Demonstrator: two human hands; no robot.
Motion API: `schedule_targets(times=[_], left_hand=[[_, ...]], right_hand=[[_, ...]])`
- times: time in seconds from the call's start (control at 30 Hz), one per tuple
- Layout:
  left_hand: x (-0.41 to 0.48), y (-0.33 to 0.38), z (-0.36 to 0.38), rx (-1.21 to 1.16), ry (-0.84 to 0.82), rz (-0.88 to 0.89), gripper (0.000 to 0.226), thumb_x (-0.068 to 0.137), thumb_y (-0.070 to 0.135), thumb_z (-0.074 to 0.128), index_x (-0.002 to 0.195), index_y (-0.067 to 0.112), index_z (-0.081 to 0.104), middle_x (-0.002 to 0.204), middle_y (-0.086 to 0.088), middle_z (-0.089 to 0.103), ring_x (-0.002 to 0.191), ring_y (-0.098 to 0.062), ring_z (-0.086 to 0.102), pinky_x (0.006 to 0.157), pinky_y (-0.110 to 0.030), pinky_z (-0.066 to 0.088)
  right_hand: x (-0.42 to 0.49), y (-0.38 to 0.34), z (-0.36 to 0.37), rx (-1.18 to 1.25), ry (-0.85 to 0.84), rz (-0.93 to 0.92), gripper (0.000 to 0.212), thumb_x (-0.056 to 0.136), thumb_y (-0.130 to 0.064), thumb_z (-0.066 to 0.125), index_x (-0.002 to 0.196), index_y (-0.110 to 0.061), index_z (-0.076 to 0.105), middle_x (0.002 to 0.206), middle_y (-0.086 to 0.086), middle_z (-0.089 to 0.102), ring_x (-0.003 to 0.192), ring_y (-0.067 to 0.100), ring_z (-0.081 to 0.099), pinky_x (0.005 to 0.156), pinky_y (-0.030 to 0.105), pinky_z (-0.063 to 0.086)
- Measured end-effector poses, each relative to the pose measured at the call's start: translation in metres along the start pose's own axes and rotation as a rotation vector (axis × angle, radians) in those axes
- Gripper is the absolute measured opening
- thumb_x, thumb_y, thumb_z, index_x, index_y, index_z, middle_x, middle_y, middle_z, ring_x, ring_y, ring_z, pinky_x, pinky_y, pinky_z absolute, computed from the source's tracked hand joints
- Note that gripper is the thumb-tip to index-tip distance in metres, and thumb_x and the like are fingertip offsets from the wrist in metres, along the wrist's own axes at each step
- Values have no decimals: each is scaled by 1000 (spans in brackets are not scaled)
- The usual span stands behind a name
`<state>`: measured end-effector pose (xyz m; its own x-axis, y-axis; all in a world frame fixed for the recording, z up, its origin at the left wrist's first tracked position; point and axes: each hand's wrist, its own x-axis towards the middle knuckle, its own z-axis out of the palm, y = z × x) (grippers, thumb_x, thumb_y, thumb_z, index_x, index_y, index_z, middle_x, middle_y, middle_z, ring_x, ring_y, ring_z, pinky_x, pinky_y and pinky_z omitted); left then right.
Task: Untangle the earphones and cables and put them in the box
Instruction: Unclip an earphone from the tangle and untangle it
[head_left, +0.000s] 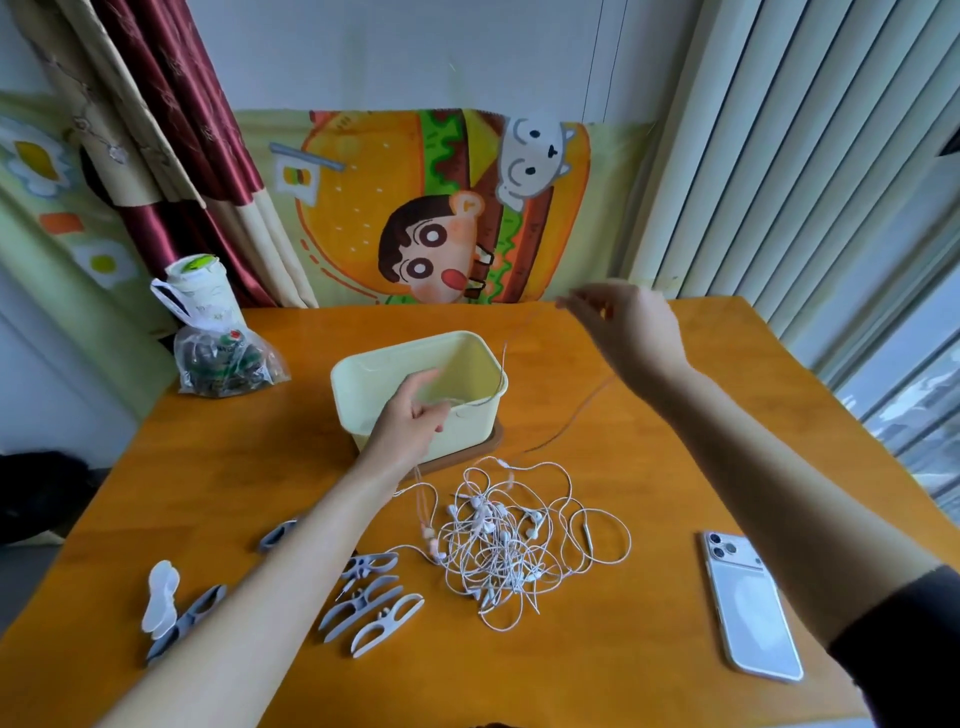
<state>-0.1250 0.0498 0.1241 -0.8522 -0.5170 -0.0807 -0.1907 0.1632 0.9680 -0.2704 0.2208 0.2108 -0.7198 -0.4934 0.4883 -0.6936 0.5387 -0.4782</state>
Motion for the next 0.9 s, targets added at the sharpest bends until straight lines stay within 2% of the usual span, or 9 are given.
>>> schedule_targets(times=[0.07, 0.13, 0.23, 0.33, 0.43, 0.5, 0.57, 0.67, 0.9], left_hand=[[0, 12, 6, -24, -41, 60, 44, 98, 12, 50, 134, 34, 41, 69, -1, 41, 58, -11, 36, 47, -19, 32], [-2, 23, 10, -53, -78, 127, 48, 97, 11, 51, 136, 37, 38, 66, 0, 39, 55, -9, 36, 48, -19, 33], [-6, 32, 17, -84, -91, 173, 50, 96, 12, 53, 133, 41, 37, 62, 3, 37, 52, -6, 37, 49, -19, 34], [-12, 33, 19, -151, -120, 90, 35, 97, 13, 52, 128, 29, 50, 68, -2, 43, 52, -7, 34, 48, -19, 30], [-21, 26, 20, -226, -169, 49, 15, 98, 13, 49, 103, 16, 63, 67, -2, 45, 47, -2, 38, 46, -12, 31], [-23, 20, 20, -274, -152, 40, 19, 99, 16, 48, 92, 17, 66, 65, 5, 45, 48, -5, 36, 47, -15, 28], [-21, 16, 19, -293, -103, 27, 20, 99, 17, 49, 93, 15, 68, 68, 3, 42, 51, -9, 28, 48, -20, 21], [-21, 15, 19, -270, -53, 19, 21, 99, 13, 47, 91, 11, 66, 67, 1, 43, 49, -8, 27, 43, -16, 22], [-13, 1, 1, -258, 122, -41, 21, 100, 12, 44, 87, 10, 61, 74, -2, 50, 50, -8, 31, 42, -14, 27]], right_hand=[[12, -27, -12, -4, 73, -171, 22, 91, -36, 58, 96, -21, 74, 81, -14, 61, 69, 6, 55, 56, 23, 44], [13, -45, -13, -35, 41, -291, 22, 91, -36, 58, 95, -22, 74, 84, -11, 66, 70, 8, 58, 57, 25, 47], [-2, -50, 4, -101, -131, -327, 25, 92, -36, 56, 98, -19, 74, 91, -3, 70, 73, 12, 60, 59, 26, 49], [-27, -40, 30, -85, -303, -308, 26, 95, -34, 52, 103, -19, 71, 89, -4, 69, 68, 8, 54, 52, 13, 35], [-46, -24, 46, 35, -389, -209, 26, 97, -33, 47, 100, -17, 68, 75, -6, 63, 63, 11, 57, 54, 24, 43], [-56, -16, 52, 77, -434, -166, 24, 97, -31, 48, 98, -17, 67, 71, -6, 61, 62, 14, 59, 58, 31, 48], [-67, -10, 57, 117, -484, -141, 20, 97, -28, 49, 93, -19, 67, 69, -8, 60, 57, 7, 56, 57, 26, 45], [-87, -2, 65, 211, -546, -77, 18, 97, -25, 50, 86, -22, 63, 68, -6, 62, 52, 2, 51, 53, 20, 41], [-120, 50, 79, 361, -712, 285, 26, 98, -15, 46, 75, -17, 59, 70, -5, 67, 66, 4, 65, 70, 21, 52]])
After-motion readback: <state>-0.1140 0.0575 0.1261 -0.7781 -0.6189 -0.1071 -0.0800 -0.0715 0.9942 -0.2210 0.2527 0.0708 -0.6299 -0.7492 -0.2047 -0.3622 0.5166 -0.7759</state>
